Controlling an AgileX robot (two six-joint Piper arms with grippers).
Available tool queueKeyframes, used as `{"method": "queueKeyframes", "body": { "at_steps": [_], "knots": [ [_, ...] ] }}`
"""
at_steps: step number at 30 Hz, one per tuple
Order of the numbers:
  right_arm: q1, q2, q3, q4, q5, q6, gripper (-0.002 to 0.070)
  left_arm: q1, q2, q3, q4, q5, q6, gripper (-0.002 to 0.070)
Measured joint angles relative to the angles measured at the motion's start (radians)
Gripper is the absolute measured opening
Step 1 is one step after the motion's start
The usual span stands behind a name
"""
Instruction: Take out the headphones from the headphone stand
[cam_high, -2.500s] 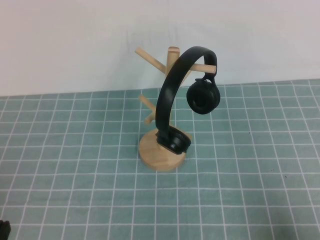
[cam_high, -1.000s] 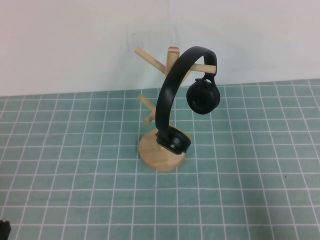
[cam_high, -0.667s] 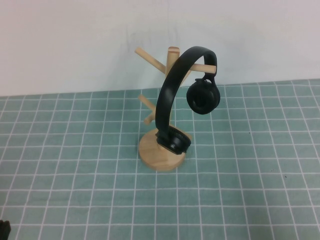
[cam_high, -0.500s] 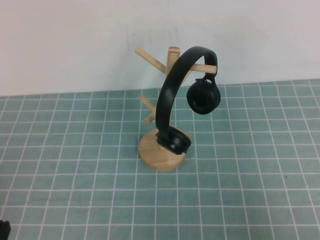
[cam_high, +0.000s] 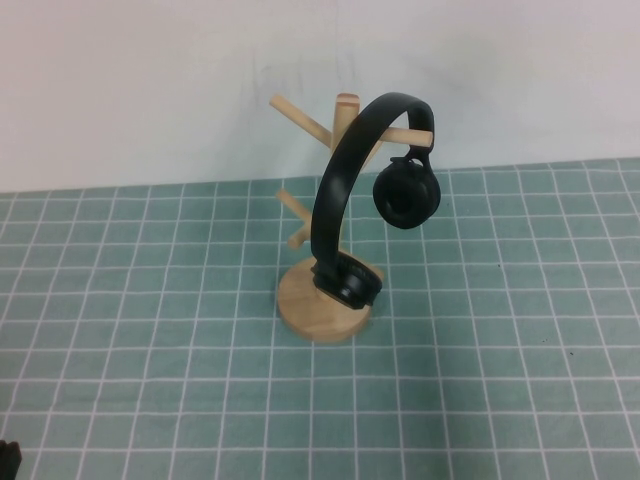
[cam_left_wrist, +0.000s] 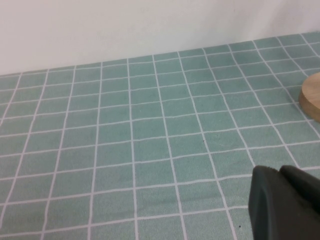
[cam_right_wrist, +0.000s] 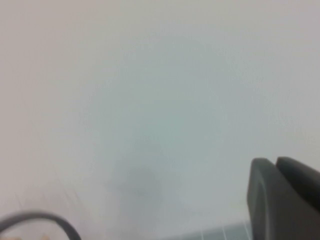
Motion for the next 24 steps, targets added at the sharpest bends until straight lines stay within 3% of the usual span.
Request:
{"method": "queueKeyframes", "body": {
  "at_steps": [6, 11, 14, 19, 24],
  "knots": [
    [0.000, 0.174, 0.030, 0.161, 0.072, 0.001, -0.0006, 0.000, 0.000, 0.000, 0.000, 0.000, 0.000, -0.0006],
    [0.002, 0.376, 0.069, 0.404, 0.212, -0.227, -0.0006, 0.000, 0.000, 0.000, 0.000, 0.000, 0.000, -0.0006],
    [0.004, 0.493, 0.073, 0.645, 0.255, -0.475, -0.0006, 0.000, 0.000, 0.000, 0.000, 0.000, 0.000, -0.0006],
    [0.014, 0.675, 0.073, 1.193, 0.344, -1.044, -0.0006, 0.000, 0.000, 0.000, 0.000, 0.000, 0.000, -0.0006],
    [0.139, 0.783, 0.065, 1.654, 0.367, -1.542, -0.0003, 0.000, 0.000, 0.000, 0.000, 0.000, 0.000, -0.0006]
  ]
}}
